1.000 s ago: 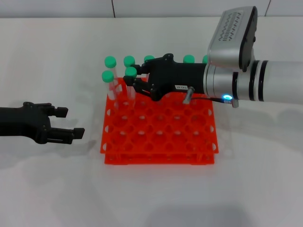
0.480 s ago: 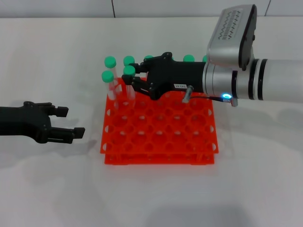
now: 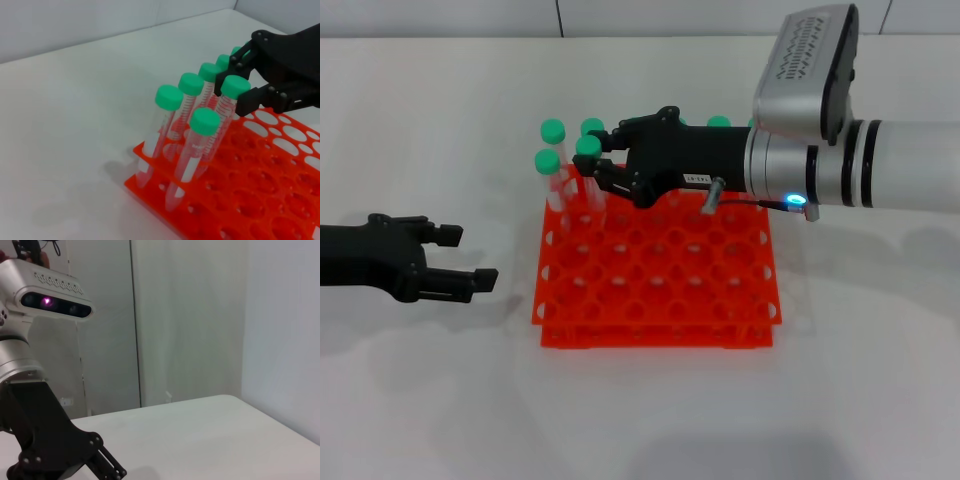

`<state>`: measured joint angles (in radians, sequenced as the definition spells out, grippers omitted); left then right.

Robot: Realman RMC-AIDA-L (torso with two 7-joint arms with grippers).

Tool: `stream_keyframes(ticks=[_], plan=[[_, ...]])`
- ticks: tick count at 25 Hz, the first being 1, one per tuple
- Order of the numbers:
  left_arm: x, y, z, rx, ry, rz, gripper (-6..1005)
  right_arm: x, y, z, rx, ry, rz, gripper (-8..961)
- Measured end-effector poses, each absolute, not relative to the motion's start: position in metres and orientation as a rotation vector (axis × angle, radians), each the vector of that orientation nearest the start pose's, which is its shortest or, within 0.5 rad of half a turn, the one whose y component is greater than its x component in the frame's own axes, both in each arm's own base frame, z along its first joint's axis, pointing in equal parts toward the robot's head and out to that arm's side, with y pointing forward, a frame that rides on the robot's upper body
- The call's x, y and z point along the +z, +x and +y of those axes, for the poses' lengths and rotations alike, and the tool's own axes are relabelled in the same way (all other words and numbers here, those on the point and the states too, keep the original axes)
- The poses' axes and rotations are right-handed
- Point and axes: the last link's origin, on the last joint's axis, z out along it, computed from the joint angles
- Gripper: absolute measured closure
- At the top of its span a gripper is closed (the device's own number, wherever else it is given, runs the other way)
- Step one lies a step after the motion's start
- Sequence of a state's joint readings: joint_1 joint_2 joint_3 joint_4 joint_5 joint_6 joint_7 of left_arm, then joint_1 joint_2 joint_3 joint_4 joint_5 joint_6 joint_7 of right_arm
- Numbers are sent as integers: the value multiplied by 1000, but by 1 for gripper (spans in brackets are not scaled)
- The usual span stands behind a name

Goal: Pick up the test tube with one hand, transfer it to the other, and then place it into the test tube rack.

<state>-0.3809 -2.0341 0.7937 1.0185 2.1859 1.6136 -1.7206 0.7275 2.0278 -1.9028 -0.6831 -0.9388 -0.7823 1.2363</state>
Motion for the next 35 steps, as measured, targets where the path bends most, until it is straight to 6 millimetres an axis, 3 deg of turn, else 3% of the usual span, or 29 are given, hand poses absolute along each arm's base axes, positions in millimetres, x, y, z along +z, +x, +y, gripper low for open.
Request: stream_keyframes(ticks=[9, 25, 30, 35], plan=[[54, -298, 308, -246, -2703, -852, 110, -104, 121, 380, 683, -2730, 236, 666], [55, -300, 307, -239, -2706, -838, 110, -92, 122, 363, 771, -2715, 206, 395], [54, -299, 307, -246, -2711, -822, 110, -76, 127, 359, 819, -2695, 179, 396], [54, -296, 307, -278, -2720, -789, 110, -45, 144, 362, 902, -2665, 237, 395]])
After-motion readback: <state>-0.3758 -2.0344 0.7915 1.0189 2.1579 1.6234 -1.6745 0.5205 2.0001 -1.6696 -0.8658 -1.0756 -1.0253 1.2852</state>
